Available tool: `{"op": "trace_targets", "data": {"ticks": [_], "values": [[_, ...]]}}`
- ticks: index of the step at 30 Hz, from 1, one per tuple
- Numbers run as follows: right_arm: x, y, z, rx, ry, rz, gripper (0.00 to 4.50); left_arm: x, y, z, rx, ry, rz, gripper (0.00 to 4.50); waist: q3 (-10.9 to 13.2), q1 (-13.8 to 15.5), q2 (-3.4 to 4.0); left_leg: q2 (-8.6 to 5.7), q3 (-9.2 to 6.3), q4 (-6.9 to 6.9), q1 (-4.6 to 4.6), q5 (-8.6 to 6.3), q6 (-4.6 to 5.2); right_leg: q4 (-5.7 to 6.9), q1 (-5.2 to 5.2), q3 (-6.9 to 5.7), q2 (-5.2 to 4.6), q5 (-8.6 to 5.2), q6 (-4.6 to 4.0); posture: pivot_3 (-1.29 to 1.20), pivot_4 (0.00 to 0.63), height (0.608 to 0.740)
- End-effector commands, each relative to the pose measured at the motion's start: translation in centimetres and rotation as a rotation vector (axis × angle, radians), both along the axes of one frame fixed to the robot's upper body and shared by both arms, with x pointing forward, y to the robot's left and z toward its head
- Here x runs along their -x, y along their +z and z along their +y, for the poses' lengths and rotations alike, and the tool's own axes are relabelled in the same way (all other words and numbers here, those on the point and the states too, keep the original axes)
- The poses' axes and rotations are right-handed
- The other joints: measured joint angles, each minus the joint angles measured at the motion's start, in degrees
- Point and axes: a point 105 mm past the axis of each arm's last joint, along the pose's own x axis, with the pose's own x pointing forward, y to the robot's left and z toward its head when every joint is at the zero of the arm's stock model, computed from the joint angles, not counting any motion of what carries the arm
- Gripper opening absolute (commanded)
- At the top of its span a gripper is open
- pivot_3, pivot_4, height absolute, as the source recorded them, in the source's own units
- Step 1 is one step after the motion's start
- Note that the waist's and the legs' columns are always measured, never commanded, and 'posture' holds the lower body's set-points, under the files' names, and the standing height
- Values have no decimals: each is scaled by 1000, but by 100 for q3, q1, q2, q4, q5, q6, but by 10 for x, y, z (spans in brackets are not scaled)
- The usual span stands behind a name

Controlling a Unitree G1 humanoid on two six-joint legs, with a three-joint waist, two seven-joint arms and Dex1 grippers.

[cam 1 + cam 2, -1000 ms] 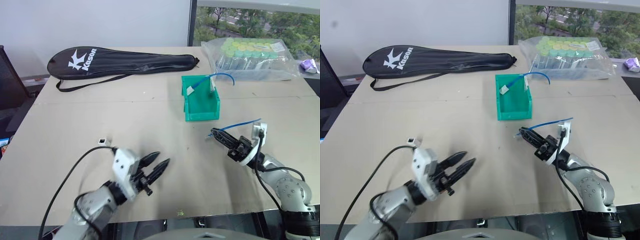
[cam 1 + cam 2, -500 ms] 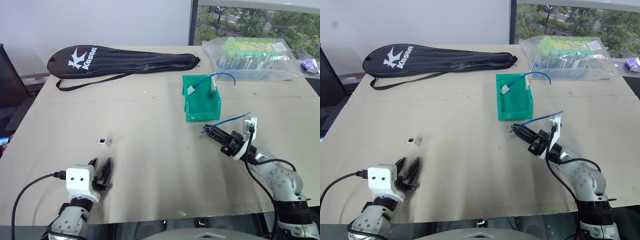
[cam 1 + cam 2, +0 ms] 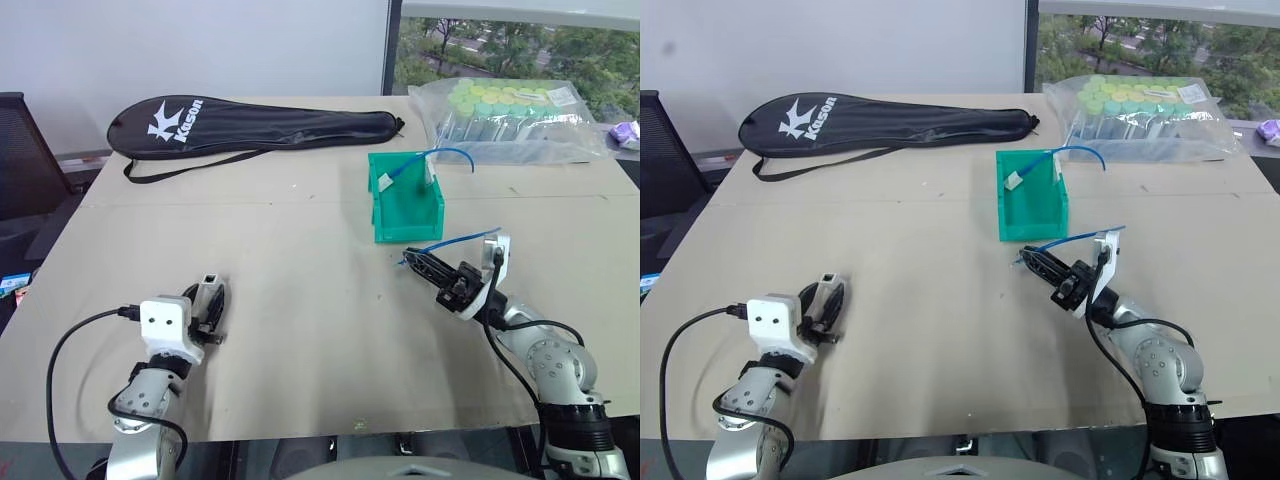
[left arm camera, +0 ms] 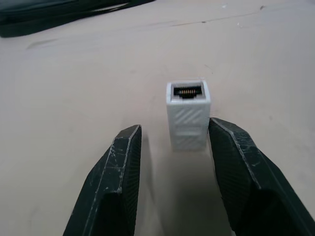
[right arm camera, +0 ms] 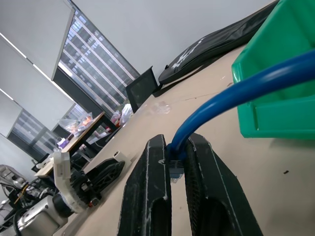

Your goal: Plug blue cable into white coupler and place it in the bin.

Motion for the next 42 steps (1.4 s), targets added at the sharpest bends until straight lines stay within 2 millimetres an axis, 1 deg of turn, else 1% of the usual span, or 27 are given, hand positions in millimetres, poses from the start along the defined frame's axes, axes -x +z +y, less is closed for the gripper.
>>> {"op": "trace_targets", "data": {"ticks": [1, 6, 7, 8, 10, 11, 12, 14, 15, 17, 19, 21, 23, 24, 26, 28, 30, 33, 37, 39, 42], "values": [[-1, 13, -2, -11, -22, -60, 0, -4, -17, -4, -3, -30, 61, 2157, -7, 7, 11, 0, 0, 1, 0, 0, 0, 0, 1, 0, 0, 0, 0, 0, 150, 740], [0, 13, -2, -5, -27, -62, 0, -11, -19, -4, 25, -41, 51, 2157, -31, 12, 43, -1, -1, 3, 7, 0, 0, 3, 10, -3, 0, 0, 0, 0, 150, 740], [0, 13, -2, -1, -27, -63, 0, -13, -19, -4, 26, -41, 50, 1619, -33, 11, 46, -1, -1, 4, 8, 0, 0, 3, 11, -3, 0, 0, 0, 0, 150, 740], [0, 13, -2, 4, -28, -65, 0, -14, -19, -4, 23, -41, 48, 1405, -34, 11, 47, -1, -1, 4, 8, 0, 0, 4, 11, -3, 0, 0, 0, 0, 150, 740], [1, 13, -2, 13, -26, -68, 0, -19, -17, -3, 9, -44, 45, 633, -35, 18, 49, -1, -1, 5, 7, 0, 0, 3, 11, -3, -1, 0, 0, 0, 150, 740], [1, 14, -2, 16, -25, -69, 0, -21, -16, -3, 4, -46, 43, 533, -36, 17, 50, -1, -2, 4, 7, 0, 0, 4, 11, -5, 0, 0, 0, 0, 150, 740], [2, 15, -1, 22, -23, -73, 0, -24, -15, -3, 0, -54, 40, 533, -36, 15, 50, -1, -3, 5, 7, 0, 0, 4, 11, -5, 0, 0, 0, 0, 150, 740], [3, 17, 1, 45, -11, -99, 0, -32, -8, -12, 2, -112, 28, 533, -36, 17, 50, -1, -2, 5, 7, 0, 0, 4, 11, -5, 0, 0, 0, 0, 150, 740], [4, 19, 2, 57, -5, -112, 0, -35, -5, -18, 3, -154, 24, 533, -36, 15, 50, -1, -2, 5, 6, 0, 0, 4, 11, -6, 1, 0, 0, 0, 150, 740], [4, 26, 8, 102, 18, -170, 0, -45, 8, -54, 28, -349, 3, 533, -35, 18, 48, -1, -2, 7, 4, 0, 0, 4, 11, -6, 1, 0, 0, 0, 150, 740], [6, 31, 16, 156, 62, -218, 0, -50, 21, -92, 44, -571, -7, 533, -31, 16, 41, -5, -4, 14, -3, 1, 1, 3, 10, -8, 0, 0, 1, 0, 150, 740], [8, 33, 23, 214, 102, -268, 0, -49, 29, -124, 59, -767, 9, 533, -28, -7, 24, -11, -1, 17, -7, 1, 1, -2, 10, -5, -1, 0, 2, 0, 150, 740], [8, 37, 29, 276, 135, -345, 0, -44, 32, -156, 20, -982, 35, 533, -22, -28, 5, -12, 0, 15, -9, 0, 1, -8, 10, -3, 2, 2, 4, 0, 150, 740], [7, 38, 31, 303, 147, -379, 0, -41, 33, -168, 7, -1072, 50, 533, -19, -44, 2, -13, 1, 14, -10, 0, 1, -10, 8, -3, 6, 11, 21, 0, 150, 740], [7, 38, 34, 362, 185, -440, 0, -38, 33, -186, -22, -1214, 72, 533, -18, -52, 2, -21, 0, 7, -10, 0, 1, -13, 4, -4, 19, 11, 22, 0, 150, 740], [7, 34, 36, 437, 227, -495, 0, -36, 32, -198, -71, -1331, 94, 533, -17, -45, 2, -18, -4, 7, -10, 0, 1, -12, 4, -4, 29, 11, 23, 0, 150, 740], [4, 29, 34, 495, 247, -532, 0, -36, 34, -205, -97, -1411, 101, 533, -17, -49, 0, -17, -1, 7, -10, 0, 1, -12, 5, -7, 36, 11, 22, 0, 150, 740], [-1, 26, 29, 534, 259, -550, 0, -38, 34, -211, -132, -1495, 119, 533, -13, -47, -4, -16, -2, 7, -11, 0, 1, -12, 5, -4, 37, 10, 23, 0, 150, 740], [2, 18, 29, 569, 306, -548, 0, -42, 36, -215, -117, -1537, 105, 533, -10, -42, -6, -16, -2, 10, -12, 0, 1, -12, 4, 2, 36, 11, 24, 0, 150, 740], [2, 14, 27, 584, 302, -551, 0, -42, 31, -215, -146, -1556, 118, 533, -9, -39, -7, -16, -3, 11, -12, 0, 1, -13, 5, 2, 36, 11, 24, 0, 150, 740], [3, 18, 25, 573, 298, -560, 0, -43, 26, -213, -155, -1559, 131, 533, -8, -27, -8, -16, -3, 11, -12, 0, 1, -13, 4, 2, 36, 10, 24, 0, 150, 740]]}}
